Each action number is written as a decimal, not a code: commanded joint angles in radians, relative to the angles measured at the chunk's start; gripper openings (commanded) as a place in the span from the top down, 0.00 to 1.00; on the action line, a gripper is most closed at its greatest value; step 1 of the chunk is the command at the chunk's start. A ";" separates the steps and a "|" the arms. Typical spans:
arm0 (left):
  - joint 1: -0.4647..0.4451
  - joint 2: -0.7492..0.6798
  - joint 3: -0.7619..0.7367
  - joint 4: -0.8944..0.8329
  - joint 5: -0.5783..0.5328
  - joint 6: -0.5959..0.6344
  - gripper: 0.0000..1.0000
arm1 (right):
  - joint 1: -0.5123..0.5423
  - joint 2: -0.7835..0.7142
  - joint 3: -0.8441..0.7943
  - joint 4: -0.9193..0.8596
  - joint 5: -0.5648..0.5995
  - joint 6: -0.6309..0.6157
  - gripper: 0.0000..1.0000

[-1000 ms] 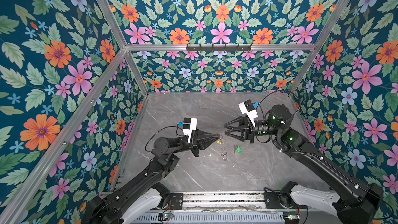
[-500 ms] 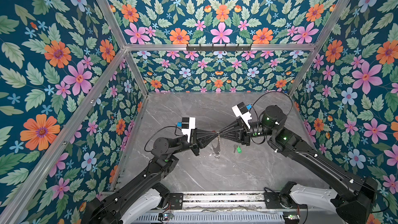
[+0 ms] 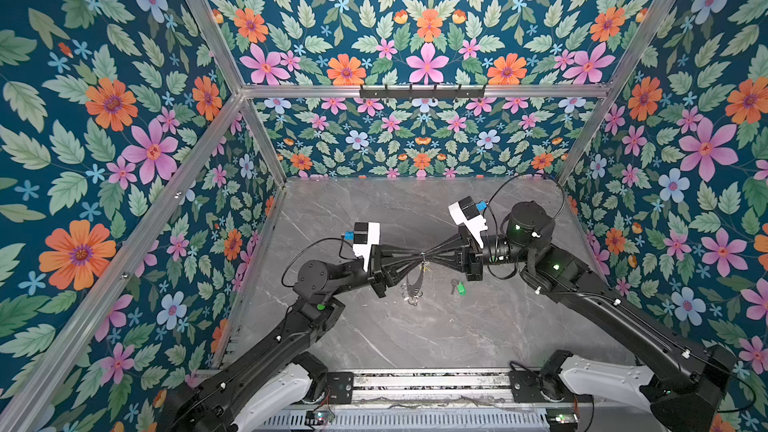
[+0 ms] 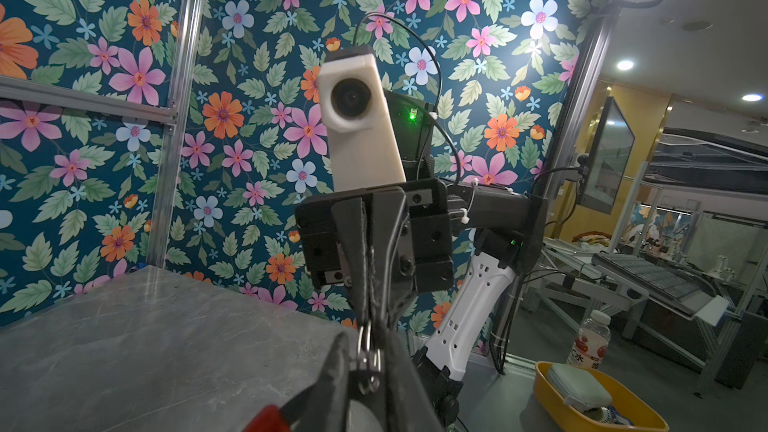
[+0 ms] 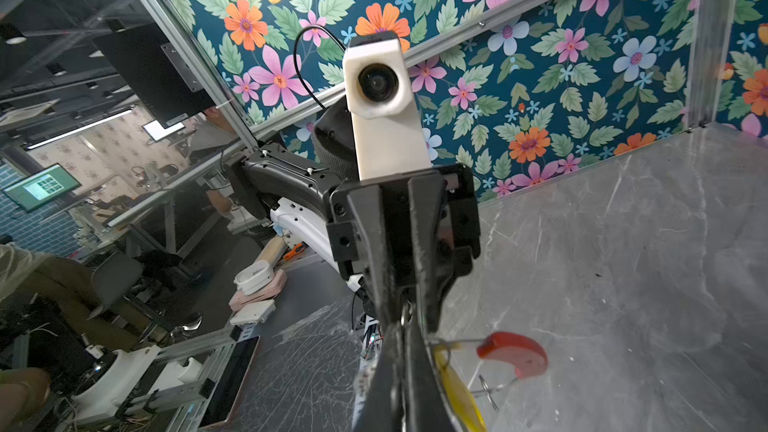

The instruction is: Remove the keys from the keyring

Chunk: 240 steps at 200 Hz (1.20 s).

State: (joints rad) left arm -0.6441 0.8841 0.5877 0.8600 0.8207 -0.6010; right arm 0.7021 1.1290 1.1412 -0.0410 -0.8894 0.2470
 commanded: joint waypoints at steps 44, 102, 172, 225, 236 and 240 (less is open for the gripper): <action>0.076 0.026 0.136 -0.368 0.183 0.037 0.67 | -0.002 0.020 0.144 -0.482 0.175 -0.248 1.00; 0.075 0.140 0.251 -0.519 0.362 0.084 0.70 | -0.002 0.050 0.200 -0.542 0.202 -0.280 1.00; 0.068 0.171 0.255 -0.523 0.352 0.101 0.68 | 0.000 0.070 0.219 -0.516 0.180 -0.267 1.00; 0.063 0.177 0.256 -0.524 0.348 0.112 0.75 | 0.003 0.076 0.214 -0.481 0.172 -0.249 1.00; 0.063 0.177 0.255 -0.524 0.350 0.113 0.78 | 0.006 0.077 0.213 -0.473 0.173 -0.246 1.00; 0.063 0.177 0.256 -0.524 0.350 0.114 0.79 | 0.005 0.076 0.212 -0.471 0.174 -0.244 1.00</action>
State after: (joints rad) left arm -0.5808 1.0634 0.8371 0.3325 1.1561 -0.5098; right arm 0.7048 1.2034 1.3529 -0.5613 -0.7040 -0.0174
